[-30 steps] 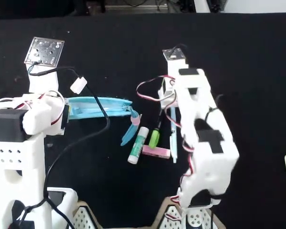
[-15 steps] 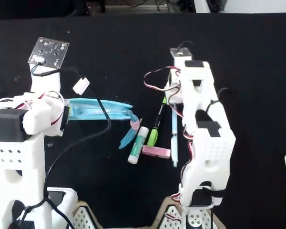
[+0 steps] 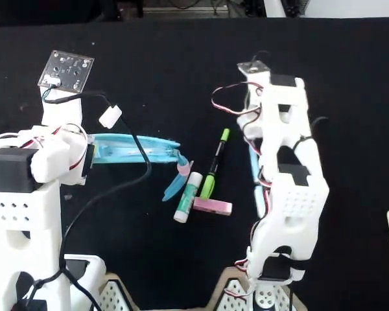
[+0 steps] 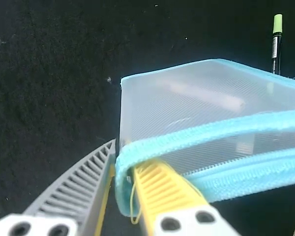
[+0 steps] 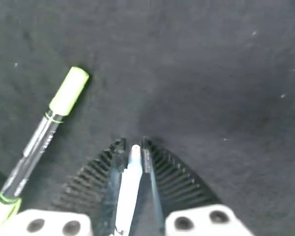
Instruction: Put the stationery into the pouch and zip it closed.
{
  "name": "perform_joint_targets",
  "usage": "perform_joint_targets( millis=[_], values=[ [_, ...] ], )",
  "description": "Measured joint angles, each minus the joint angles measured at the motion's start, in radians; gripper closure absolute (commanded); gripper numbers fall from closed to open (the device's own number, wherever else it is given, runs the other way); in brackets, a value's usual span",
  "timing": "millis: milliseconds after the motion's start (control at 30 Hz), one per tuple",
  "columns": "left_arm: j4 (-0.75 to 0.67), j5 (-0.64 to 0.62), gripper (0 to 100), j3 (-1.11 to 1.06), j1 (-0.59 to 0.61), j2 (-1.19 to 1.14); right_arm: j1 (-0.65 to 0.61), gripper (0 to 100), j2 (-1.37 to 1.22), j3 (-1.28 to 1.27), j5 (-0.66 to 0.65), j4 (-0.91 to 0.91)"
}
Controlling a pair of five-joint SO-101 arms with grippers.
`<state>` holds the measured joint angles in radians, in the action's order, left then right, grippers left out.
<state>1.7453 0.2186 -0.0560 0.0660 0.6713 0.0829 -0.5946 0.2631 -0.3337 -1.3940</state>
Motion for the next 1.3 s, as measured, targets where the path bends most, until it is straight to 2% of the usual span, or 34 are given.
perform_joint_targets(
  millis=[100,333,500,733,833,967,1133,1300],
  values=[
    [0.0,0.0,97,0.0,0.0,0.0,-0.002,88.0,-0.005,0.005,0.009,-0.046],
    [0.0,0.0,97,0.0,0.0,0.0,0.0,87.9,-0.011,0.012,0.14,-0.133],
    [0.0,0.0,97,0.0,0.0,0.0,0.0,87.9,-0.011,0.012,0.144,-0.13],
    [0.0,0.0,97,0.0,0.0,0.0,-0.021,88.7,-0.011,-0.06,0.132,-0.025],
    [0.0,0.0,97,0.0,0.0,0.0,-0.021,97.9,-0.009,-0.091,0.124,0.002],
    [0.0,0.0,97,0.0,0.0,0.0,-0.017,98.7,-0.009,-0.101,0.083,0.008],
    [0.0,0.0,97,0.0,0.0,0.0,0.002,98.8,0.038,-0.098,0.066,-0.092],
    [0.0,0.0,97,0.0,0.0,0.0,0.003,98.8,0.273,-0.071,0.066,-0.221]
  ],
)
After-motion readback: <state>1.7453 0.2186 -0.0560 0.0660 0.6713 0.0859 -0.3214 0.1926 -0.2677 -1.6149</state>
